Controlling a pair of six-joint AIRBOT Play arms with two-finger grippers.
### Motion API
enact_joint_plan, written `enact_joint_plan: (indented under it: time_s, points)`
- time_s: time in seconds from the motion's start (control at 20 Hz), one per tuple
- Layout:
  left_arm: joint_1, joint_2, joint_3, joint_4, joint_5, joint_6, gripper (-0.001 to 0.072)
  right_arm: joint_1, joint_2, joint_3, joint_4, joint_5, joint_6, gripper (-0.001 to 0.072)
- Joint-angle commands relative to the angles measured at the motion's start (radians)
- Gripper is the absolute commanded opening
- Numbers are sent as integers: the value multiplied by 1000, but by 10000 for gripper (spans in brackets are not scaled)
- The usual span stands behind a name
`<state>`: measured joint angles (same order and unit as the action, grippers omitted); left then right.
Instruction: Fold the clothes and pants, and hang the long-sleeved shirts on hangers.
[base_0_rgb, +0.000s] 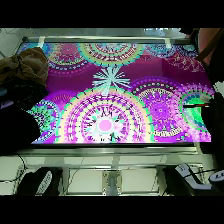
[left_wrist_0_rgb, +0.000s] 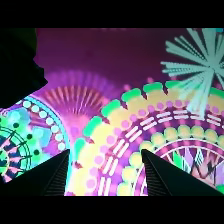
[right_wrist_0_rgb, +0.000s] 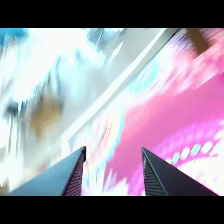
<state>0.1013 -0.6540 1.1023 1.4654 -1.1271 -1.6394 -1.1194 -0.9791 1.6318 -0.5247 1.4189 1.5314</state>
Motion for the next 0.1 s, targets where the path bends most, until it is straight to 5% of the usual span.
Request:
enact_joint_plan:
  time_s: [0.0,0.05]
  points:
    - [0,0,0,0,0,0,522,292,27,4,-173,14,-60,393]
    - [0,0,0,0,0,0,522,348,26,4,-220,16,-60,393]
